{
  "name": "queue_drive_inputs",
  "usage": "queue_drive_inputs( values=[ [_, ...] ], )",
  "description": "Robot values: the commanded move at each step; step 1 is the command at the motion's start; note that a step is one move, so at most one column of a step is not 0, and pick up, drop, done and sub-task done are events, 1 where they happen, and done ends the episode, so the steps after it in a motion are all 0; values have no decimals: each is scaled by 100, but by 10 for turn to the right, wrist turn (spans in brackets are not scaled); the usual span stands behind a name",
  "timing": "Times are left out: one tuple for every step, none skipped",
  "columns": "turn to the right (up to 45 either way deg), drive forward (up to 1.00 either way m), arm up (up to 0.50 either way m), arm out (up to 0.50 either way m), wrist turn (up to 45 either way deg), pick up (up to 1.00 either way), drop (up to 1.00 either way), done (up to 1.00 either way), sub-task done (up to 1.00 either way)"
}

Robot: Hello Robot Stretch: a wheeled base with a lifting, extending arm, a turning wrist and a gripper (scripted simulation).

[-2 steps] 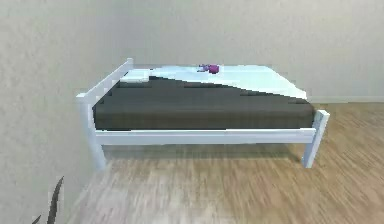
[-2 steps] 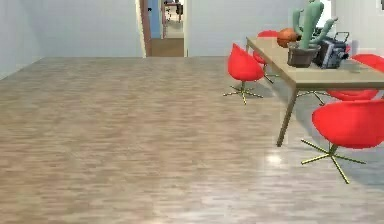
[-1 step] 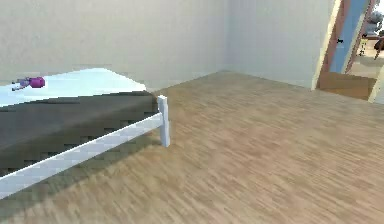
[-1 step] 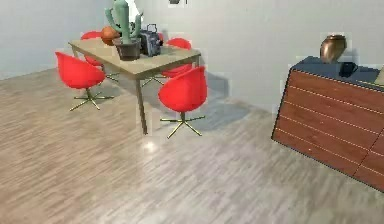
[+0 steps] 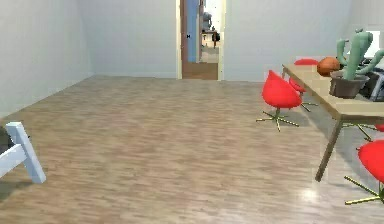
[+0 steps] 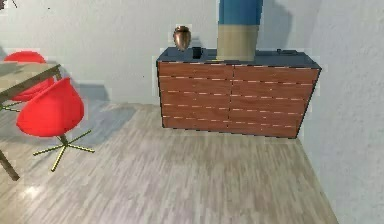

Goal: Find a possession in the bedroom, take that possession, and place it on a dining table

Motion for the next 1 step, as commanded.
queue_drive_inputs(
  values=[
    [0,100,0,0,0,0,0,0,0]
  ],
)
